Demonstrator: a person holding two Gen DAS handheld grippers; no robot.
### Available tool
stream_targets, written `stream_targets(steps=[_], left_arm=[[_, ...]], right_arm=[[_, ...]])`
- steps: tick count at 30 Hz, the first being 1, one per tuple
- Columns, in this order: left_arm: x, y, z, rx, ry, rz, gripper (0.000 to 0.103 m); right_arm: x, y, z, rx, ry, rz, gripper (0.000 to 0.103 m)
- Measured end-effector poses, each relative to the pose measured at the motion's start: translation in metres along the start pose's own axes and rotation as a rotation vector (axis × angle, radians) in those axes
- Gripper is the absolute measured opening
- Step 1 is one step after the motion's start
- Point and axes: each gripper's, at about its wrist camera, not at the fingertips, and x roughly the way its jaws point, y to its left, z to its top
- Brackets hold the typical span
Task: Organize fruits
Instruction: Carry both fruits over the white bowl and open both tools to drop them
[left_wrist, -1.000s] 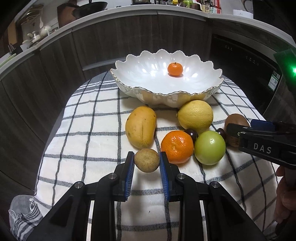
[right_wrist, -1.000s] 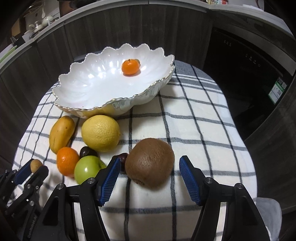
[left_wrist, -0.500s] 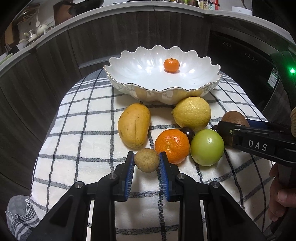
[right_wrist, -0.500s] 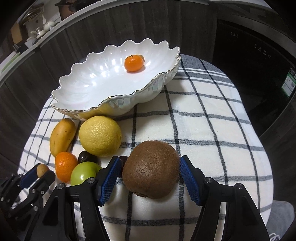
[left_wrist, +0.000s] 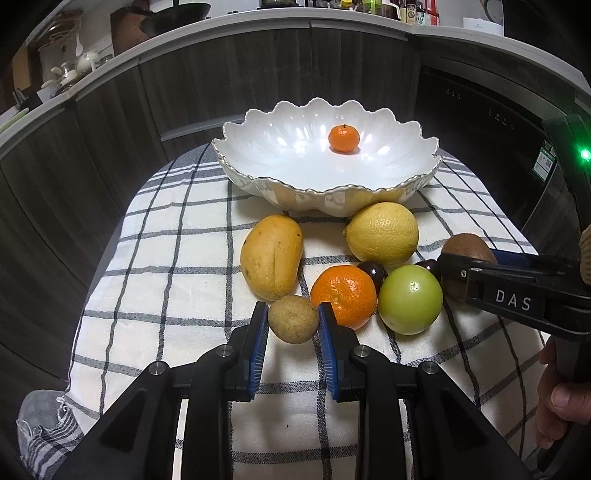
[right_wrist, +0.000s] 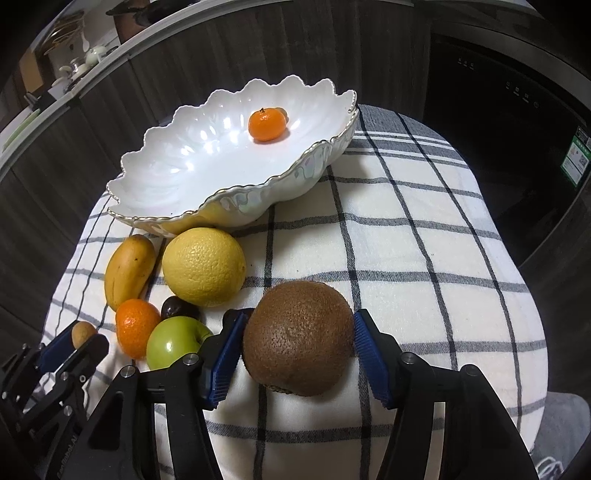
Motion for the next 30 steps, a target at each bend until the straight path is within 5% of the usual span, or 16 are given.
stream_targets(steps=[16,30], left_arm=[[-0.022,0.007,0.020,-0.033,-0.051,-0.001,0.027],[-0.022,0.016,0.075,-0.056,-0.109,-0.019,0.027]], right_arm=[[-0.038,0.011,0.013,-0.040,-0.080,0.001,0.060],[-0.065,0.024,0.053,-0.085,-0.164,0.007,0.060]])
